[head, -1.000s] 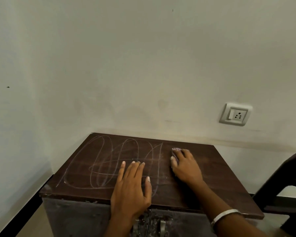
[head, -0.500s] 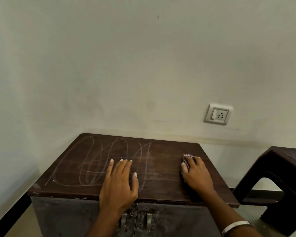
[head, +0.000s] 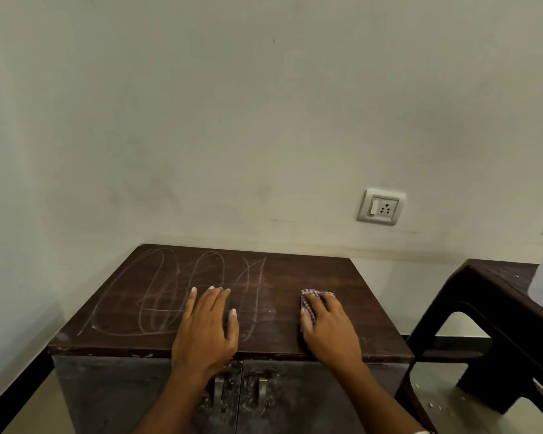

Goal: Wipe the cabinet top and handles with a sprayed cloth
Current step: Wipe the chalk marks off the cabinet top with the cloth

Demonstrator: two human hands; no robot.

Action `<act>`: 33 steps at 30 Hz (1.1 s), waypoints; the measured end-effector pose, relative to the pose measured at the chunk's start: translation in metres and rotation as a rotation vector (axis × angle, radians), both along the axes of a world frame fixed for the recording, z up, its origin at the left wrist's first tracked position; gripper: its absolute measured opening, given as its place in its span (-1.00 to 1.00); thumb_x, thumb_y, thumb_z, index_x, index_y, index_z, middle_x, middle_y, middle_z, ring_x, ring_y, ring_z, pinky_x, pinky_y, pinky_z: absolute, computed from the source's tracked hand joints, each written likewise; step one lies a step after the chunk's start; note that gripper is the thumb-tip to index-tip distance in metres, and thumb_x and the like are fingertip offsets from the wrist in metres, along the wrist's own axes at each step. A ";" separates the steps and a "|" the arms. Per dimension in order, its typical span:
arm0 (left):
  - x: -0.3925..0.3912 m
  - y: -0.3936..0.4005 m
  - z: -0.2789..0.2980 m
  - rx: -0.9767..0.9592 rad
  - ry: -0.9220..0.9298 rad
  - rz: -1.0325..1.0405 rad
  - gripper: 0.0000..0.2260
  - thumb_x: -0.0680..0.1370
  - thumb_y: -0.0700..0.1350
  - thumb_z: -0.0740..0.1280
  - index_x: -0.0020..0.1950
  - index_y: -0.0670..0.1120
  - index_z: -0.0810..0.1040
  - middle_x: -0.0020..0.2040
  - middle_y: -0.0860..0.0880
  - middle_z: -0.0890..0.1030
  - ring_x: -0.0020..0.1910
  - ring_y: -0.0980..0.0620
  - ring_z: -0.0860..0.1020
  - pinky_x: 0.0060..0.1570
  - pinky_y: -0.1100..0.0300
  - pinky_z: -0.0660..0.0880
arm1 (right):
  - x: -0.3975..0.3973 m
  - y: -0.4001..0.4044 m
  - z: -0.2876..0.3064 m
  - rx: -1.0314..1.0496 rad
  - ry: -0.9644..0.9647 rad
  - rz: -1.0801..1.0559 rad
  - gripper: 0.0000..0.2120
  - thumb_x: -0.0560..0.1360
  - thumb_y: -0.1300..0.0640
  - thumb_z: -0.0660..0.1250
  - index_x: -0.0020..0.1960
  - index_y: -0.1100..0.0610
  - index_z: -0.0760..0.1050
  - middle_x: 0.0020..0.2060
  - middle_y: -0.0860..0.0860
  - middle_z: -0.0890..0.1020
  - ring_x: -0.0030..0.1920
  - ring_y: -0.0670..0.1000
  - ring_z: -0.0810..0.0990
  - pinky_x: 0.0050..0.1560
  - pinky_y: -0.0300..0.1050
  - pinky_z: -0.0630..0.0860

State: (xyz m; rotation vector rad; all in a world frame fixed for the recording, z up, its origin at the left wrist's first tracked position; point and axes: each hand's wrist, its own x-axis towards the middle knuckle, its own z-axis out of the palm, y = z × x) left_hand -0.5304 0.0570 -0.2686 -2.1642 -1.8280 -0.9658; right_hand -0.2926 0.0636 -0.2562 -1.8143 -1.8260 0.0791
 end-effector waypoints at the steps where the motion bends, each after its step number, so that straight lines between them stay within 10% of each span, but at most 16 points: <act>1: -0.003 0.000 -0.001 0.002 0.002 0.010 -0.47 0.56 0.12 -0.04 0.36 -0.11 0.45 0.32 -0.04 0.52 0.38 0.05 0.38 0.51 -0.01 0.03 | 0.014 -0.004 0.001 0.007 -0.010 -0.045 -0.55 0.58 -0.11 0.13 0.45 -0.06 0.32 0.45 -0.01 0.33 0.46 0.02 0.28 0.45 -0.04 0.28; 33: -0.048 0.001 -0.001 0.025 -0.005 0.051 -0.50 0.56 0.11 0.00 0.37 -0.09 0.44 0.32 -0.04 0.51 0.38 0.05 0.38 0.51 -0.02 0.02 | -0.076 -0.018 0.004 -0.089 0.002 0.013 -0.49 0.60 -0.13 0.07 0.52 -0.03 0.19 0.51 0.05 0.21 0.53 0.06 0.09 0.52 0.06 0.13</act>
